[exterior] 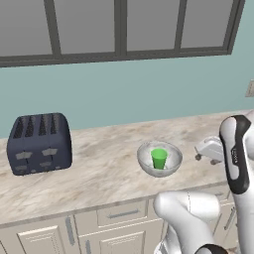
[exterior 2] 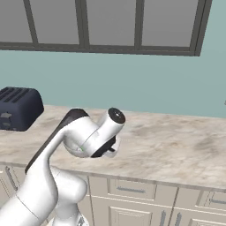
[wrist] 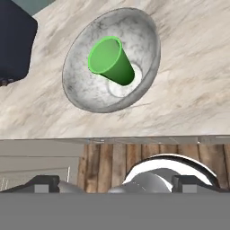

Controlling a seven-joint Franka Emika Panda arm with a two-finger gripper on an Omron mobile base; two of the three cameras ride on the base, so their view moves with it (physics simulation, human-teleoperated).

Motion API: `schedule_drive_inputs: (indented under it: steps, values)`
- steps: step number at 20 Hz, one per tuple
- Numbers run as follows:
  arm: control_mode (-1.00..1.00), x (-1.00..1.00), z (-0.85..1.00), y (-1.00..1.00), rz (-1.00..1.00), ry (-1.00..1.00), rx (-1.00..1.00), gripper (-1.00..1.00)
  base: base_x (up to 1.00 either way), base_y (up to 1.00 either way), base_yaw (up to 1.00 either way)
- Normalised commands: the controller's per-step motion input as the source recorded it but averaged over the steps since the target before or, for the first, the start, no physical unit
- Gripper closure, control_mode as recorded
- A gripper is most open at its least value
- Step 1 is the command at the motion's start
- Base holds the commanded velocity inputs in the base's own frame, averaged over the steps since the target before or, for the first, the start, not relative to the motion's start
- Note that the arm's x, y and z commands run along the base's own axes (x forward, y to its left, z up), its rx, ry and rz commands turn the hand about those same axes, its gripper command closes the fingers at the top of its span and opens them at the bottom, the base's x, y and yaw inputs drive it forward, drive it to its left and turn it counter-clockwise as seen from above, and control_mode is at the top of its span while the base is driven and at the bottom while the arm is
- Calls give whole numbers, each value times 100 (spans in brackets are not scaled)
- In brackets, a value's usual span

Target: Place the cup inside the bowl on the dining table and move the bowl to any counter.

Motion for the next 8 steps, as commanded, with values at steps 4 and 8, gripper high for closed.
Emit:
schedule_drive_inputs:
  steps: [4,8]
  values:
    - [-100,-40,31,0,0,-2,-6,-100,0,0,0]
    - [-100,-44,29,0,0,0,-4,-100,0,0,0]
